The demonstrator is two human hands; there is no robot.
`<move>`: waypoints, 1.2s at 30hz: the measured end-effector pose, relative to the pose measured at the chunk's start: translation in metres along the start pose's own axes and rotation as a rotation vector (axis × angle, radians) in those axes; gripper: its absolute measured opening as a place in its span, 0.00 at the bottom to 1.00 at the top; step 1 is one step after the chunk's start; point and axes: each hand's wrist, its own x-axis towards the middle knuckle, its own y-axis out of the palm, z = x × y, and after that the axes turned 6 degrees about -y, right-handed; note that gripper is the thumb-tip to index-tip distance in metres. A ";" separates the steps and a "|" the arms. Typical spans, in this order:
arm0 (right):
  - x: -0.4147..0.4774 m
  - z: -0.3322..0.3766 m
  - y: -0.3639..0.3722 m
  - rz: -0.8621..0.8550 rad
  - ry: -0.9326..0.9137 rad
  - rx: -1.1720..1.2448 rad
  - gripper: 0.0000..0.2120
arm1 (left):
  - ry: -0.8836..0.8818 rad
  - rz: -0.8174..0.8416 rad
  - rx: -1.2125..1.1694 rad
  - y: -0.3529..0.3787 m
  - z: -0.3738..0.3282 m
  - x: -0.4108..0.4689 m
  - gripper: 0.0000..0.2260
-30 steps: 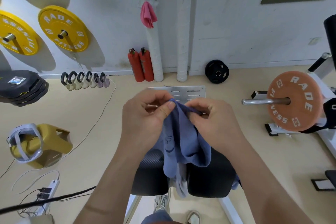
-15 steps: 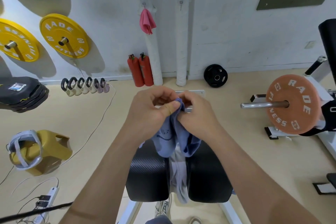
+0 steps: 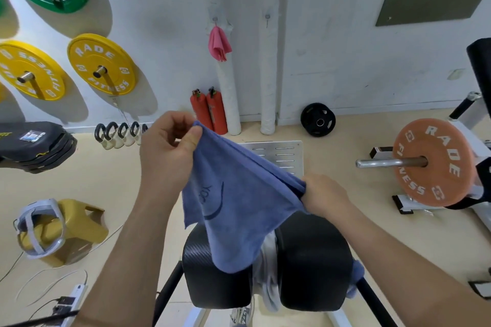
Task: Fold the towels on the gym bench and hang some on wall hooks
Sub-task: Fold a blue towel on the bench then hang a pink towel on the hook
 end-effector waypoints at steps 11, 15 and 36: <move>0.020 -0.001 -0.053 0.065 0.067 0.292 0.12 | -0.124 -0.138 0.123 -0.007 0.047 0.039 0.12; 0.036 0.000 -0.059 0.200 0.168 0.409 0.15 | -0.185 -0.135 0.099 -0.004 0.063 0.061 0.12; 0.156 0.035 -0.058 -0.258 0.163 0.124 0.11 | -0.263 0.009 -0.212 0.012 0.130 0.182 0.11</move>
